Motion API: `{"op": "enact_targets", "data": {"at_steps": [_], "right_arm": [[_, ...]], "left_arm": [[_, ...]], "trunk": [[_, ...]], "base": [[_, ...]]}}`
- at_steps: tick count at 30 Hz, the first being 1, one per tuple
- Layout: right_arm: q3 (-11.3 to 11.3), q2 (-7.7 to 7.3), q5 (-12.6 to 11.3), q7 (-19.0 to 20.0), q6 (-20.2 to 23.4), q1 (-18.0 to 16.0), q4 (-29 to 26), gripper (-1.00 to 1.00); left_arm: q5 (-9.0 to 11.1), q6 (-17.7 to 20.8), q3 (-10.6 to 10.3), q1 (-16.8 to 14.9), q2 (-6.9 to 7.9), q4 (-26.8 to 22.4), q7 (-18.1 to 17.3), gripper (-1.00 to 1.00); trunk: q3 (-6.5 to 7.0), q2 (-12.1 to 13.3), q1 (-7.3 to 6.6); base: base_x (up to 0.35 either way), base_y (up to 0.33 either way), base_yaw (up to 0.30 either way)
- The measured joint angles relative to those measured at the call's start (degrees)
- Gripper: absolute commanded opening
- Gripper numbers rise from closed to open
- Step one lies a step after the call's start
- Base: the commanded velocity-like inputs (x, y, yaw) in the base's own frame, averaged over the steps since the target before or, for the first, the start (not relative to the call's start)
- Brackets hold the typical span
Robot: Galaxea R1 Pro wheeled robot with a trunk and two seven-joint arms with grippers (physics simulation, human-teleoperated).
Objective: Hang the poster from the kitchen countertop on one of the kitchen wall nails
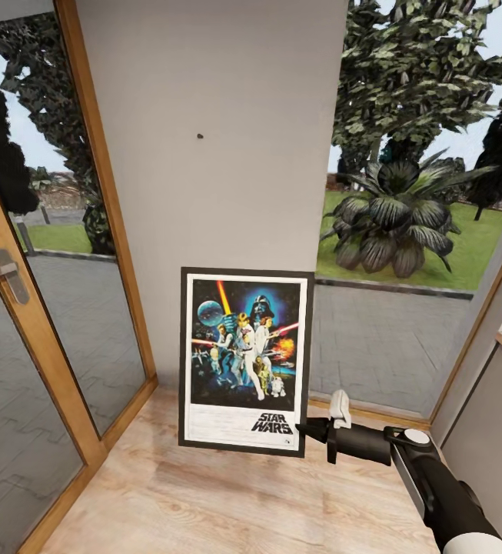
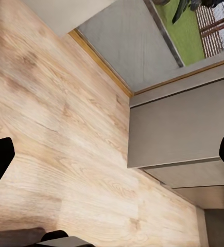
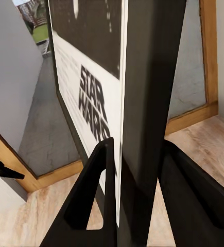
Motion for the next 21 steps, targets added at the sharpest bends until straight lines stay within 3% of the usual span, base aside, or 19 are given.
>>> {"op": "enact_targets", "data": {"at_steps": [1, 2, 3, 4, 8, 11, 14, 17, 20, 21], "right_arm": [[0.00, 0.03, 0.02, -0.23, 0.31, -0.12, -0.31, -1.00], [0.34, 1.21, 0.31, -4.43, 5.64, -0.55, -7.63, -1.00], [0.36, 1.72, -0.12, -5.04, 6.51, -0.66, -10.62, -1.00], [0.46, 3.14, -0.06, -6.36, 8.73, -0.96, -13.36, -1.00], [0.61, 5.40, 0.21, -8.73, 14.57, -4.24, -16.34, -1.00], [0.66, 6.07, 0.38, -9.29, 16.86, -6.71, -16.88, -1.00], [1.09, 7.10, 0.57, -9.75, 20.15, -11.32, -17.15, -1.00], [3.71, 8.27, 0.79, -11.52, 22.61, -15.84, -17.04, -1.00], [6.67, 9.88, 0.75, -17.42, 24.33, -20.12, -16.92, -1.00], [8.82, 11.03, 1.83, -22.32, 31.40, -25.29, -15.55, -1.00]], "left_arm": [[-0.01, 0.00, 0.01, 0.00, 0.00, 0.02, 0.02, 1.00], [0.03, 0.01, 0.04, -0.01, 0.12, 0.01, 0.04, 1.00], [0.04, 0.00, 0.02, 0.00, 0.12, 0.00, 0.05, 1.00], [0.13, 0.01, 0.07, -0.01, 0.16, -0.02, 0.05, 1.00], [0.72, 0.05, 0.15, 0.00, 0.21, -0.04, 0.09, 1.00], [0.87, 0.04, 0.16, 0.00, 0.25, -0.05, 0.16, 1.00], [0.97, 0.00, 0.16, 0.00, 0.35, -0.02, 0.21, 1.00], [1.00, -0.01, 0.17, 0.00, 0.43, 0.01, 0.17, 1.00], [1.01, 0.04, 0.17, 0.00, 0.47, 0.01, 0.16, 1.00], [1.02, 0.01, 0.14, -0.01, 0.48, 0.04, 0.19, 1.00]], "trunk": [[0.00, 0.00, 0.00], [0.00, 0.03, 0.01], [0.01, -0.03, -0.01], [0.01, 0.00, 0.00], [0.01, 0.00, 0.00], [0.00, 0.00, 0.00], [0.01, 0.00, 0.00], [0.01, 0.00, 0.00], [0.01, 0.00, 0.00], [0.00, 0.04, 0.01]], "base": [[0.000, 0.000, 0.000], [0.000, 0.000, 0.000], [0.000, 0.000, 0.000], [0.000, 0.000, 0.000], [0.000, 0.000, 0.000], [0.000, 0.000, 0.000], [0.000, 0.000, 0.000], [0.000, 0.000, 0.000], [0.000, 0.000, 0.000], [0.000, 0.000, 0.000]]}}
